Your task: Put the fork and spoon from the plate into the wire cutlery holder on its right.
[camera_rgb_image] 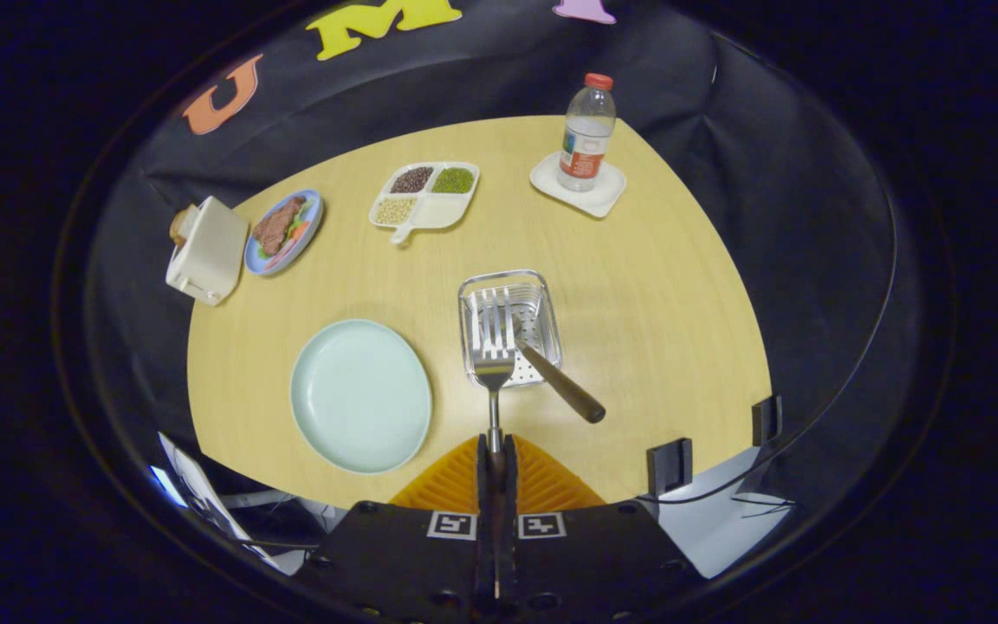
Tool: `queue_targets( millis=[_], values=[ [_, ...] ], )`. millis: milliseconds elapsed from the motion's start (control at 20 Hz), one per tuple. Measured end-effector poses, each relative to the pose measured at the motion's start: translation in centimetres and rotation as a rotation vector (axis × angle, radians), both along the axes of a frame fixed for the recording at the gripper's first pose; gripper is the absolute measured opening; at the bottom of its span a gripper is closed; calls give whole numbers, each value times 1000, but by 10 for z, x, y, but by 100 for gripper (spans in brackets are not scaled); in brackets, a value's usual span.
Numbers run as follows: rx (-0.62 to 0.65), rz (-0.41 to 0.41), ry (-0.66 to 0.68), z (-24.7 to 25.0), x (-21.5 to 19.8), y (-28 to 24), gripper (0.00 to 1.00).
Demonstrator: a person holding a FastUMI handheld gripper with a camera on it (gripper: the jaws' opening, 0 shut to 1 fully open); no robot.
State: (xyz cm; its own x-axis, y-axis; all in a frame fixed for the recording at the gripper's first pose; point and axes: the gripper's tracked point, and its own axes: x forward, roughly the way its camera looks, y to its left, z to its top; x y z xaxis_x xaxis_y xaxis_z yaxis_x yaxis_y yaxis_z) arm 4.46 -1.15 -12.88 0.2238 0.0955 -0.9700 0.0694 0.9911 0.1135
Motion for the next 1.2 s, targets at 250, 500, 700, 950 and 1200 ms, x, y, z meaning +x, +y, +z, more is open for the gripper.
queue_targets(
  millis=[250,500,700,950,1200],
  values=[
    [1,12,45,-10,9,-2,3],
    [12,-1,57,-13,16,-3,7],
    [25,-15,46,-11,19,0,12],
    [58,-48,4,-2,22,8,63],
    [56,-75,-55,14,22,7,94]
  ],
)
